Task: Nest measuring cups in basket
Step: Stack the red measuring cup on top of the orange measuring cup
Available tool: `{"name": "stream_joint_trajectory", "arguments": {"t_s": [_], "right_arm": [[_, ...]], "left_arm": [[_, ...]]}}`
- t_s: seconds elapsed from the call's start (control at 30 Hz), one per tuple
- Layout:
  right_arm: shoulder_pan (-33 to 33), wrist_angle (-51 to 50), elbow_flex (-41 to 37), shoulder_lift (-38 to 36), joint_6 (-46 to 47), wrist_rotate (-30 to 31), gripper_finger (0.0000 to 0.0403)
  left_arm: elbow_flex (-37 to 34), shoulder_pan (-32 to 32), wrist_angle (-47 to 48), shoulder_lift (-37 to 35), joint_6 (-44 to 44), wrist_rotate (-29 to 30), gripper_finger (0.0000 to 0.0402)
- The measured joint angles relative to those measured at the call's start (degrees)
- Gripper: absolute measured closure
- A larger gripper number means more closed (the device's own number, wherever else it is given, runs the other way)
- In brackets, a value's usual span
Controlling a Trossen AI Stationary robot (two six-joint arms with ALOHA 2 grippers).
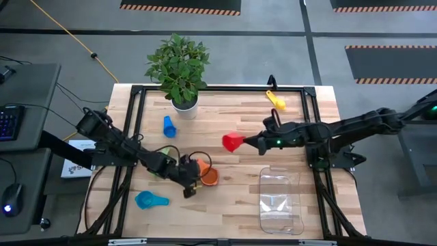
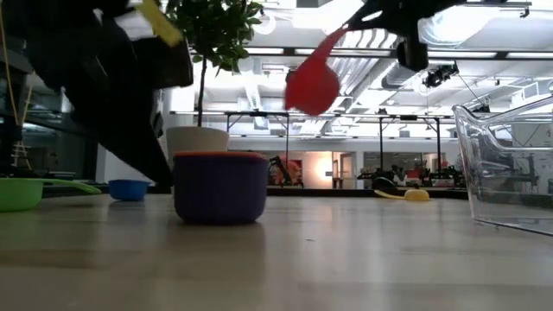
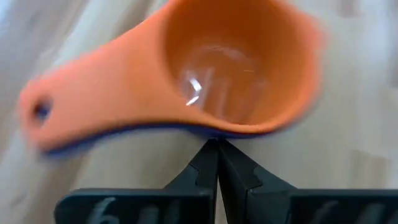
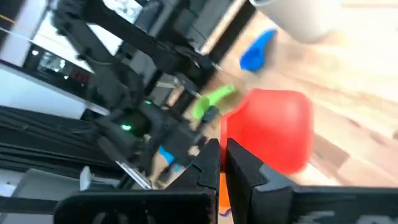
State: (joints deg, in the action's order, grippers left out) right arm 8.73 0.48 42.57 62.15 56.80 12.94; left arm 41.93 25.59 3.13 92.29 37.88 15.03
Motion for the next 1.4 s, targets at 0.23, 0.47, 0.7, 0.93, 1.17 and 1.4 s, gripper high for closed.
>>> {"name": "stream_joint_trajectory", "arguments": {"t_s": [0.23,0.47,0.7,0.93,1.17,1.4], "right_arm": [[0.0,1.96,0.0,3.61,2.31,-5.75,0.0403],[0.0,2.89,0.0,4.24,2.11,-6.91,0.0403],[-0.48,3.19,0.0,4.24,1.27,-6.7,0.0403],[-0.48,3.34,0.0,4.24,1.17,-6.45,0.0403],[-0.48,3.42,0.0,4.24,1.22,-7.25,0.0403],[-0.48,8.78,0.02,7.76,2.7,-16.3,0.0403]], "left_arm": [[0.07,1.25,0.19,-1.3,-3.96,-0.46,0.0402],[-0.04,0.93,14.0,-4.58,-6.1,5.6,0.0401],[-0.04,-4.88,8.04,-3.98,-18.75,-0.89,0.0401],[-0.04,-12.67,5.37,-3.06,-25.62,-0.85,0.0401],[-0.04,-18.36,-1.05,-3.06,-29.85,-1.05,0.0401],[0.96,-20.97,3.67,-8.01,-30.22,-0.94,0.0402]]}}
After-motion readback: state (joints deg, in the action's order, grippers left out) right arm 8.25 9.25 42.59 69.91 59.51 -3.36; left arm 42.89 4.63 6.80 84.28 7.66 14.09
